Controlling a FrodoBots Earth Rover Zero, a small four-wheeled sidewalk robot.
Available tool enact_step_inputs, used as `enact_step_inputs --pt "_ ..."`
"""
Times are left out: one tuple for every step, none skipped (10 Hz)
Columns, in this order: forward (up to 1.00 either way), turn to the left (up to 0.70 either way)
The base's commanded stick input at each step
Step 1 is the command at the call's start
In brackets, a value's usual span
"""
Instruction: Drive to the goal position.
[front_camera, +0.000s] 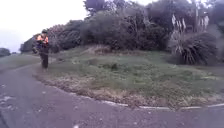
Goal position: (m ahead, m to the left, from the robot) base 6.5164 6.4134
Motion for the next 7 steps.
enact_step_inputs --pt "0.0 0.41" --pt "0.0 0.44" --pt "0.0 0.45" --pt "0.0 0.45" --pt "0.0 0.45" --pt "0.0 0.45" --pt "0.0 0.45"
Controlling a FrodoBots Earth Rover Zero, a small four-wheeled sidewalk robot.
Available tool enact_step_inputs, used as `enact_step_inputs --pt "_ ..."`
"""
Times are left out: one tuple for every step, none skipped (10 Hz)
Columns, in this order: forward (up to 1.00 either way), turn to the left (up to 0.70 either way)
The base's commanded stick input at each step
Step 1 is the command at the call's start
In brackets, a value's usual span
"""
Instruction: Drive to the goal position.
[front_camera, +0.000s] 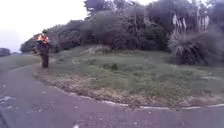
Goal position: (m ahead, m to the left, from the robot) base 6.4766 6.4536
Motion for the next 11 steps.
enact_step_inputs --pt "0.0 0.45" --pt "0.0 0.45" --pt "0.0 0.45" --pt "0.0 0.45" --pt "0.0 0.45" --pt "0.0 0.45" --pt "0.0 0.45" --pt "0.0 0.45" --pt "0.0 0.45" --pt "0.0 0.45" --pt "0.0 0.45"
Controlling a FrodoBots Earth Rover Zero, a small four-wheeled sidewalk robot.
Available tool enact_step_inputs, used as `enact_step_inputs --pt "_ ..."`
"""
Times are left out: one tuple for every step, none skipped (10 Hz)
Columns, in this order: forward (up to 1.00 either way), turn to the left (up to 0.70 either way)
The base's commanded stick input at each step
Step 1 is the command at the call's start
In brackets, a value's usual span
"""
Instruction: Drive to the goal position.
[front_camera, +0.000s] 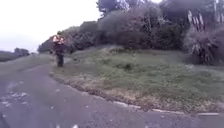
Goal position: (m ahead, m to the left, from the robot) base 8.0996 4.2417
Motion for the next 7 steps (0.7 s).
enact_step_inputs --pt "0.0 0.45" --pt "0.0 0.45" --pt "0.0 0.45" --pt "0.0 0.45" --pt "0.0 0.45" --pt "0.0 0.45" --pt "0.0 0.45"
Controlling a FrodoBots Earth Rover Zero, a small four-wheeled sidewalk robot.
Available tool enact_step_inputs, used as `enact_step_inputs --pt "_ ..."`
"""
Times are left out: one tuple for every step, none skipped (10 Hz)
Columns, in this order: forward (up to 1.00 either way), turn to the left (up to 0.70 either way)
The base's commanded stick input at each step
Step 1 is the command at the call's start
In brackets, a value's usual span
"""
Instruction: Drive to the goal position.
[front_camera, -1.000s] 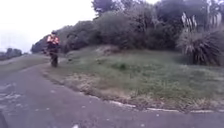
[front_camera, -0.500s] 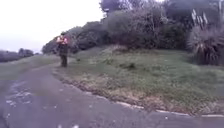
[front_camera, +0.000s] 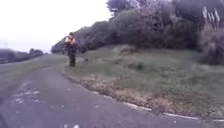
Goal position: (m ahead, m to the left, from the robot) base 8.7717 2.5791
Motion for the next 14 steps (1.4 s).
enact_step_inputs --pt "0.0 0.45" --pt "0.0 0.45" --pt "0.0 0.45" --pt "0.0 0.45" --pt "0.0 0.45" --pt "0.0 0.45" --pt "0.0 0.45" --pt "0.0 0.45" --pt "0.0 0.45" --pt "0.0 0.45" --pt "0.45 0.27" --pt "0.45 0.27" --pt "0.45 0.27" --pt "0.45 0.19"
